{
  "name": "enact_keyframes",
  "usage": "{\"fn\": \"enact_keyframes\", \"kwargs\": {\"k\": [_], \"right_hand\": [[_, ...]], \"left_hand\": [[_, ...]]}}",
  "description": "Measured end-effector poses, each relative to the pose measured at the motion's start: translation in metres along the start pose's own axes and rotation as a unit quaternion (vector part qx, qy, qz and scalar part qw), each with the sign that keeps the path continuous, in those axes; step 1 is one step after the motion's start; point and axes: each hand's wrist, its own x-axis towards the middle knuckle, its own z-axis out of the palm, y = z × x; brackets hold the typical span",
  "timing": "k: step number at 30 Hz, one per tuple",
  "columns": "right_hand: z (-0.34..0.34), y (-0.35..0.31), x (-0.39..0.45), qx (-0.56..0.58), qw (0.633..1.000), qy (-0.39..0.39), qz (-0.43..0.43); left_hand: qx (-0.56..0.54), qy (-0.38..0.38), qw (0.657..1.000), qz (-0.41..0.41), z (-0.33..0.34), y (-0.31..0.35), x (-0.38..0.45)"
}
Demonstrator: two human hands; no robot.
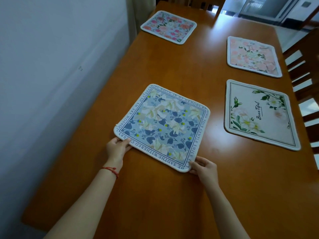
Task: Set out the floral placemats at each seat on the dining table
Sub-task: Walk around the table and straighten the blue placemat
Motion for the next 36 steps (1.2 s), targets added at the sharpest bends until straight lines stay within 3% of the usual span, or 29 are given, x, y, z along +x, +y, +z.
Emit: {"fn": "enact_keyframes", "kwargs": {"k": [19, 28, 36], "right_hand": [[-0.030, 0.014, -0.014, -0.050, 0.998, -0.024, -0.015], [-0.033, 0.024, -0.037, -0.056, 0.998, -0.023, -0.030], [-0.029, 0.020, -0.028, -0.076, 0.996, 0.012, -0.050]], "left_hand": [[-0.011, 0.044, 0.999, -0.021, -0.031, -0.038, -0.060], [0.016, 0.028, 0.999, -0.011, -0.055, -0.048, -0.070], [0.135, 0.033, 0.990, 0.026, -0.066, -0.024, -0.037]]}}
